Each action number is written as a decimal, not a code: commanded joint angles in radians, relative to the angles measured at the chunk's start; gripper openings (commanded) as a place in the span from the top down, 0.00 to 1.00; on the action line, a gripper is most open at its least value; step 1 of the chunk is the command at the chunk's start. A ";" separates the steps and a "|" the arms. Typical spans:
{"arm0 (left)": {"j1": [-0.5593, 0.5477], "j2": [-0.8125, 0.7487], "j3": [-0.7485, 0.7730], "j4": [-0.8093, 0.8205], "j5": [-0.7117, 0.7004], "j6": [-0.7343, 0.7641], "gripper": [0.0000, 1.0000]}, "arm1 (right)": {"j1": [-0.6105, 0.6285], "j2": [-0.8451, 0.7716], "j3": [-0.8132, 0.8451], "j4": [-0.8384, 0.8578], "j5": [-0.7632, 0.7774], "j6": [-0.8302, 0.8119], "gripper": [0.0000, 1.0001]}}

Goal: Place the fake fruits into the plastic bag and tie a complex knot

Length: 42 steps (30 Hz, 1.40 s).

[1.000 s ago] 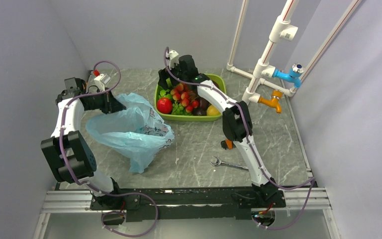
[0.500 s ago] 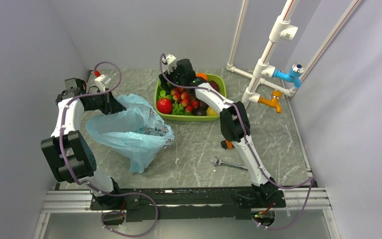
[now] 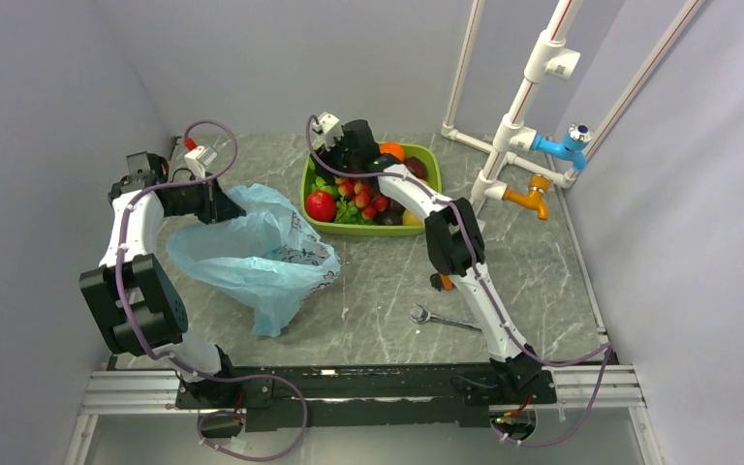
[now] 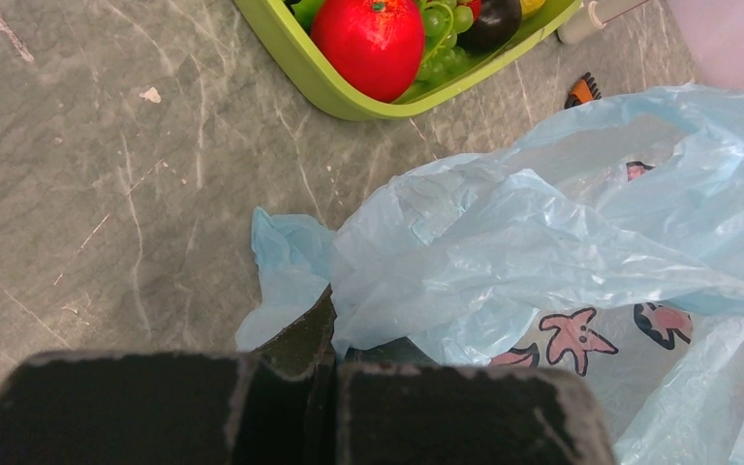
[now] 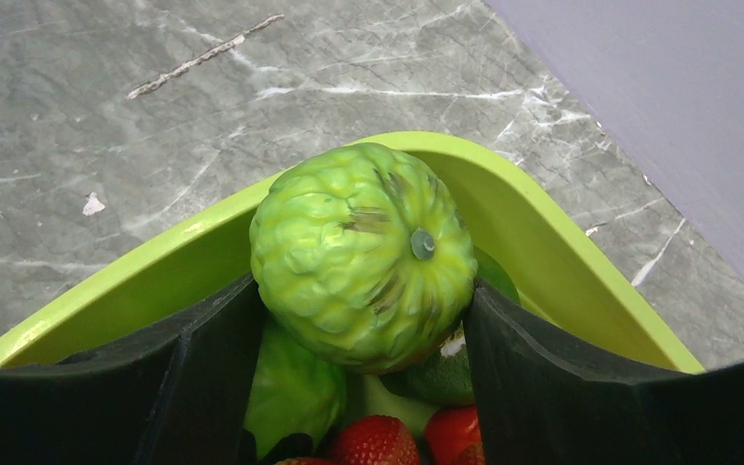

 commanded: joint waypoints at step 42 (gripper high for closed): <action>0.003 -0.004 -0.037 0.224 0.089 -0.272 1.00 | 0.462 -0.525 -0.611 -0.160 -0.131 -0.491 0.75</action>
